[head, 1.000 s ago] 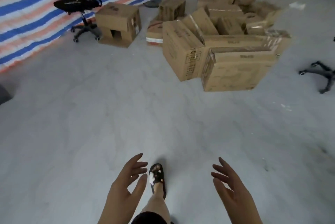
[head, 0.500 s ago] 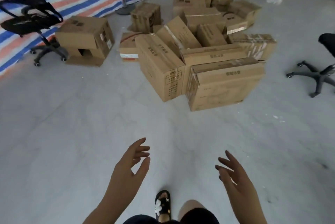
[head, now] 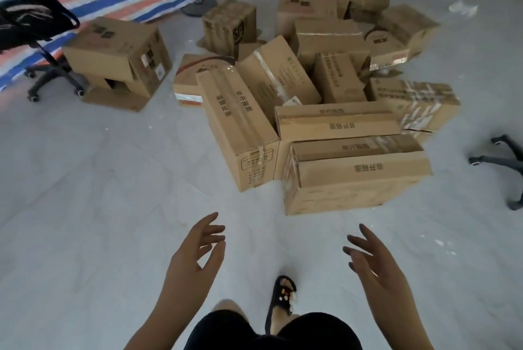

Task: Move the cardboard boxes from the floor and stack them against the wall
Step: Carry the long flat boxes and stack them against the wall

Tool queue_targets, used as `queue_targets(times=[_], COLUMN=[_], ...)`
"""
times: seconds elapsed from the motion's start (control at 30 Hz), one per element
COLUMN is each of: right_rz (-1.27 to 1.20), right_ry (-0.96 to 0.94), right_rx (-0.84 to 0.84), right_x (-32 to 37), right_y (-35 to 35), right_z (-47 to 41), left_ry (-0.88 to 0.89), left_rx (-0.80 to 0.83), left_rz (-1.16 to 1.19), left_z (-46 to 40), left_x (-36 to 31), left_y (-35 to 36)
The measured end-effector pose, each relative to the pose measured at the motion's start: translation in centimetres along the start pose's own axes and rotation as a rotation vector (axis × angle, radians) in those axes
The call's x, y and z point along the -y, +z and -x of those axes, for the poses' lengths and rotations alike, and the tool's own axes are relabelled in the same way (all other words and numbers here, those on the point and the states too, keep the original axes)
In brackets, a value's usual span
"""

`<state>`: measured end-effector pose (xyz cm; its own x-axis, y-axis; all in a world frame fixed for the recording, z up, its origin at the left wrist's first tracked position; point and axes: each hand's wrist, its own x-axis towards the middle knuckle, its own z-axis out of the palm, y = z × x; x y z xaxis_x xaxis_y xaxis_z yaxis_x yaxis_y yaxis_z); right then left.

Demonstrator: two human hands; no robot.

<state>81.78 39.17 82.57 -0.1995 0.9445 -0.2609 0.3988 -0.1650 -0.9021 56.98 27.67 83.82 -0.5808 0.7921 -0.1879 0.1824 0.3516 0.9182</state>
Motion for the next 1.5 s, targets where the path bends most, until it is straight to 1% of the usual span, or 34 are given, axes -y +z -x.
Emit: queue_targets(times=[0.17, 0.3, 0.37, 0.57, 0.7, 0.77, 0.83, 0.97, 1.07, 1.13, 1.17, 1.23, 1.3, 1.4, 1.5], right_rz=[0.03, 0.066, 0.096, 0.152, 0.238, 0.277, 0.294, 0.437, 0.59, 0.65, 0.652, 0.655, 0.668, 0.594, 0.447], right_ry=[0.016, 0.018, 0.017, 0.065, 0.046, 0.063, 0.092, 0.095, 0.066, 0.115, 0.147, 0.2, 0.195, 0.184, 0.189], right_rx=[0.104, 0.176, 0.189, 0.202, 0.283, 0.334, 0.378, 0.47, 0.511, 0.517, 0.519, 0.52, 0.526, 0.532, 0.465], right_x=[2.4, 4.6, 5.4, 8.4, 9.7, 9.3, 8.2, 2.6, -3.4, -6.6, -8.0, -10.2, -11.5, -11.8, -10.9], right_y=[0.7, 3.9, 5.6, 9.8, 12.8, 14.9, 17.3, 23.8, 27.8, 29.6, 30.3, 31.2, 31.7, 32.1, 32.4], right_z=[-9.6, -17.0, -20.4, -30.9, -38.6, -42.7, -46.3, -54.0, -58.7, -60.6, -61.3, -62.1, -62.5, -62.0, -61.3], left_ry=[-0.085, -0.157, -0.185, -0.273, -0.333, -0.376, -0.441, -0.625, -0.821, -0.937, -0.965, -0.977, -0.946, -0.933, -0.936], left_rx=[-0.062, -0.132, -0.136, -0.072, 0.062, 0.083, 0.072, 0.011, -0.036, -0.055, -0.058, -0.049, -0.071, -0.246, -0.381], left_rz=[0.013, 0.008, 0.014, 0.009, -0.038, -0.058, -0.063, -0.087, -0.018, 0.045, 0.082, 0.175, 0.248, 0.349, 0.447], left_z=[-5.5, -11.2, -14.6, -26.5, -34.3, -38.2, -41.9, -48.7, -51.8, -52.8, -53.0, -53.2, -53.1, -53.1, -53.1], left_x=[-1.3, -1.0, -0.4, 0.0, 0.7, 1.8, 3.9, 11.6, 17.4, 20.6, 22.0, 24.2, 25.4, 25.8, 24.9], left_y=[1.8, 1.4, 1.4, 0.7, 1.0, 1.7, 2.8, 6.7, 10.5, 12.8, 13.7, 15.2, 16.2, 16.9, 16.4])
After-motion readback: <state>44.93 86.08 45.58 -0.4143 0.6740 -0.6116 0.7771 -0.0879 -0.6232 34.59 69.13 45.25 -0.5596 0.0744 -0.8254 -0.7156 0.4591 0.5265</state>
